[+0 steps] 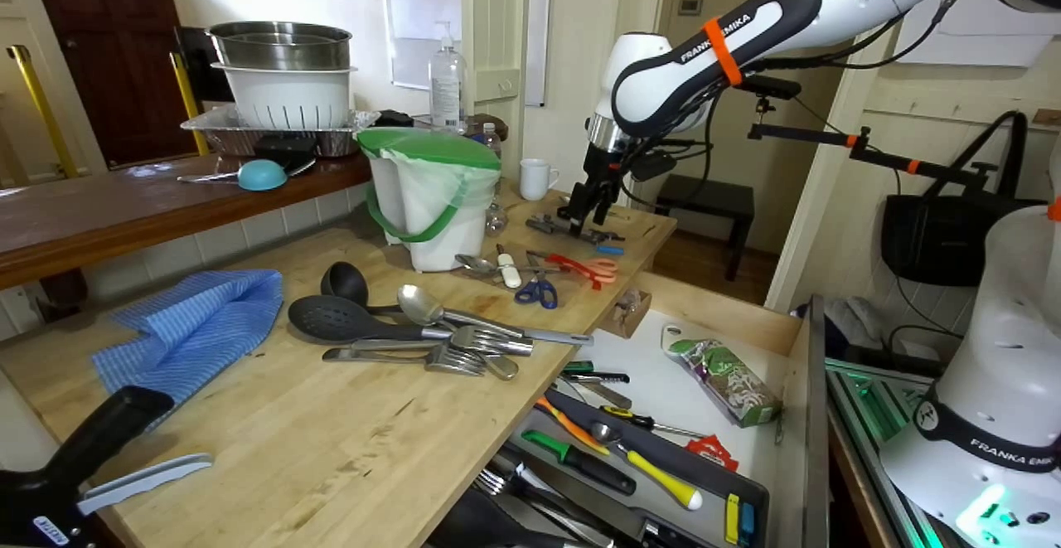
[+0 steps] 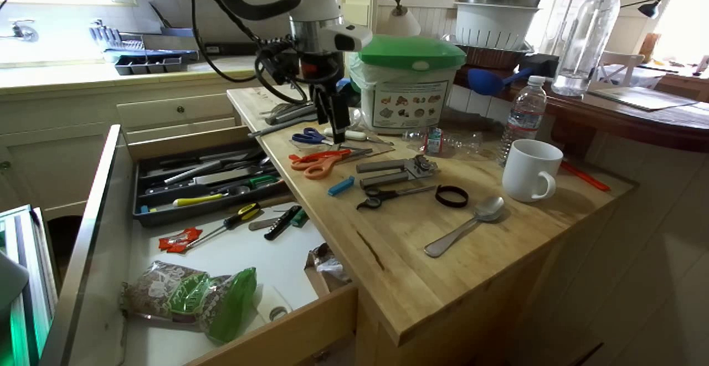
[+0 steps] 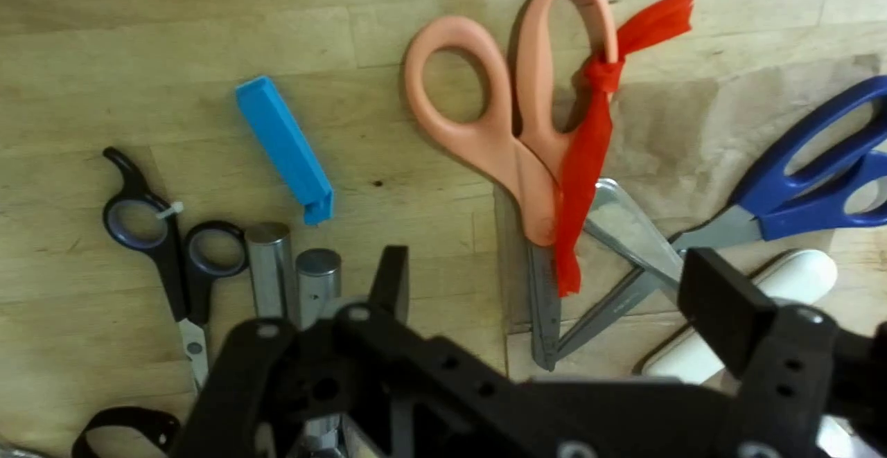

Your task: Place the peach scissors inside the open cabinet drawer

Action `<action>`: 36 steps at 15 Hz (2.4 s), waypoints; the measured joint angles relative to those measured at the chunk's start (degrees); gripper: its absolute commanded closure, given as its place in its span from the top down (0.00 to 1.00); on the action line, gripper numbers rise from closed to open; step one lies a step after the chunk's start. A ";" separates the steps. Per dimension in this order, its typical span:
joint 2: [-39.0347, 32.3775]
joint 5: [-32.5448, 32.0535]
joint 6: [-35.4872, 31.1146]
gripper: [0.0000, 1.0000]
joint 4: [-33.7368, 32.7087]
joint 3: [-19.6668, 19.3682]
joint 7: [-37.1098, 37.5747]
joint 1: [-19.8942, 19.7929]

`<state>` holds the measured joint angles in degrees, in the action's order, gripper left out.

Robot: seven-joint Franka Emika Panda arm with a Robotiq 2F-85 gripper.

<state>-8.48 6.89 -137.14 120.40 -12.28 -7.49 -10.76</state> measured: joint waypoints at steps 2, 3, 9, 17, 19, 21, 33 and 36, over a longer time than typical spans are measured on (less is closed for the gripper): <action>-2.39 -0.01 0.00 0.93 -1.78 0.04 0.09 -0.13; -3.59 -0.01 0.00 0.89 -2.74 0.09 0.09 -0.22; -9.28 -0.54 0.01 0.91 -6.46 0.40 0.94 -0.33; -11.70 -1.13 0.01 0.91 -7.90 0.66 2.22 -0.34; -11.93 -1.30 0.01 0.91 -8.04 0.69 2.74 -0.34; -12.18 -1.79 0.01 0.91 -8.19 0.75 3.34 -0.33; -13.53 -9.18 7.33 0.92 -11.25 -0.06 11.35 -0.11; -13.49 -9.90 8.94 0.85 -11.83 -0.94 13.17 -0.18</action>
<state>-21.96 -3.01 -128.20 108.57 -13.23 5.68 -10.94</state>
